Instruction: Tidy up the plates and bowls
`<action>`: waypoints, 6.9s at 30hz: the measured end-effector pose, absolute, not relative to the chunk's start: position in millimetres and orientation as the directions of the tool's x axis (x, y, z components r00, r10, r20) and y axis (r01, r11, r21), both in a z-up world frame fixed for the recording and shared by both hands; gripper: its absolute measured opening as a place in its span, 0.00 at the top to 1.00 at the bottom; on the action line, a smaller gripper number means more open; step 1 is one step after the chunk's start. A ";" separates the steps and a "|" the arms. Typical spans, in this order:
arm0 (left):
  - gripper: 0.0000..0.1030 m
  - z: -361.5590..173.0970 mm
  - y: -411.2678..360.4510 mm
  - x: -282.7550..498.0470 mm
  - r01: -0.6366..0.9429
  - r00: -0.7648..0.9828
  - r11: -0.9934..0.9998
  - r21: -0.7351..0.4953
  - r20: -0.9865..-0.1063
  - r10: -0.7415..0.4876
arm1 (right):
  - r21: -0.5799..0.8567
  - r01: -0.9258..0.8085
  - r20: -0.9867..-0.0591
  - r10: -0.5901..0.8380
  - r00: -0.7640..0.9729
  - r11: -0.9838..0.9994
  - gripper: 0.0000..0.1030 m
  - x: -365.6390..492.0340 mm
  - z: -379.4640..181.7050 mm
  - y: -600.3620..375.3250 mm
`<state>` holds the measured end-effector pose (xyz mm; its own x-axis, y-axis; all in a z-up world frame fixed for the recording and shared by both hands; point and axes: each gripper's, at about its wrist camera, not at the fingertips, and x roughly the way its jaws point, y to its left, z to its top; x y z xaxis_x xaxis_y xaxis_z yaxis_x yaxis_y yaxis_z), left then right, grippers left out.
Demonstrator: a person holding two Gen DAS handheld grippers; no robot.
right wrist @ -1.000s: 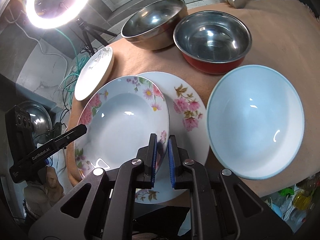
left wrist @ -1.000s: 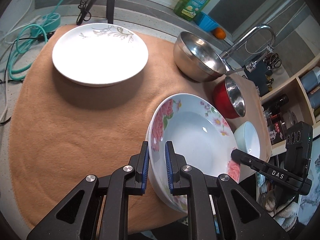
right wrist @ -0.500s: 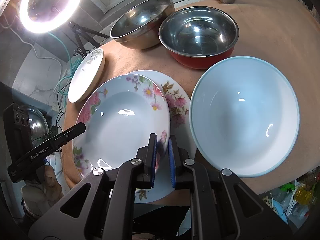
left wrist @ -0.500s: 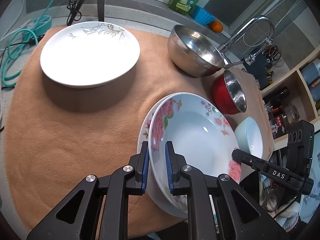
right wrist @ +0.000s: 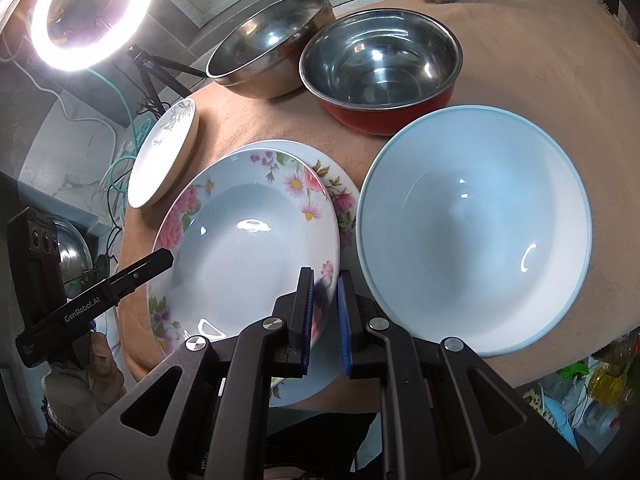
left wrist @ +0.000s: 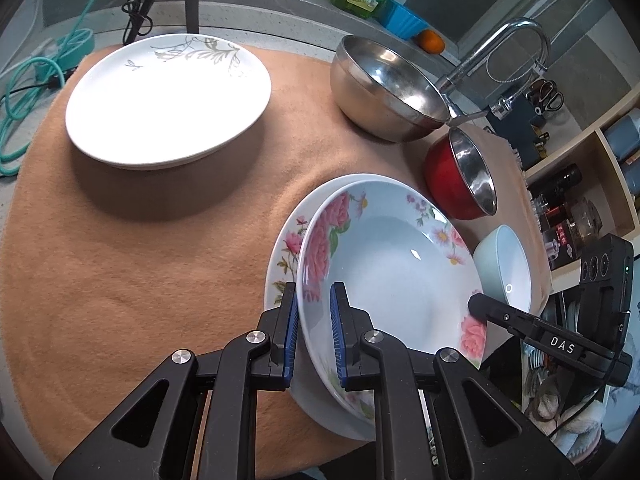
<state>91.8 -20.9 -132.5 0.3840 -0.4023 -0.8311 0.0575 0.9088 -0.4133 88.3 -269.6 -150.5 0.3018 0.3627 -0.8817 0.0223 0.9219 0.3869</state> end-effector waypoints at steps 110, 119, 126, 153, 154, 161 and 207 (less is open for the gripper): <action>0.78 -116.3 -13.9 94.2 0.152 0.324 0.935 -0.319 -0.878 -0.352 | 0.308 0.004 -0.907 0.292 0.302 0.951 0.66 85.1 -137.9 -265.0; 0.77 -104.9 7.5 95.5 0.113 0.365 0.934 -0.338 -0.860 -0.356 | 0.284 -0.073 -0.892 0.292 0.345 0.956 0.44 89.6 -114.1 -248.3; 0.78 -97.4 32.3 98.7 0.063 0.412 0.935 -0.349 -0.844 -0.343 | 0.303 -0.181 -0.864 0.350 0.362 0.936 0.32 95.8 -97.2 -215.2; 0.77 -104.6 139.9 152.7 -0.116 0.529 0.937 -0.330 -0.819 -0.222 | 0.304 -0.271 -0.857 0.386 0.341 0.914 0.19 188.1 -112.9 -112.2; 0.77 -105.6 143.8 156.3 -0.124 0.532 0.935 -0.332 -0.818 -0.220 | 0.310 -0.268 -0.857 0.391 0.337 0.912 0.26 194.3 -115.0 -110.0; 0.77 -123.1 169.2 189.5 -0.157 0.521 0.919 -0.361 -0.821 -0.233 | 0.306 -0.242 -0.876 0.372 0.308 0.921 0.55 228.6 -136.3 -93.8; 0.93 -156.6 158.6 240.2 -0.084 0.439 0.937 -0.338 -0.857 -0.270 | 0.319 -0.186 -0.909 0.355 0.216 0.929 0.93 278.9 -180.3 -75.4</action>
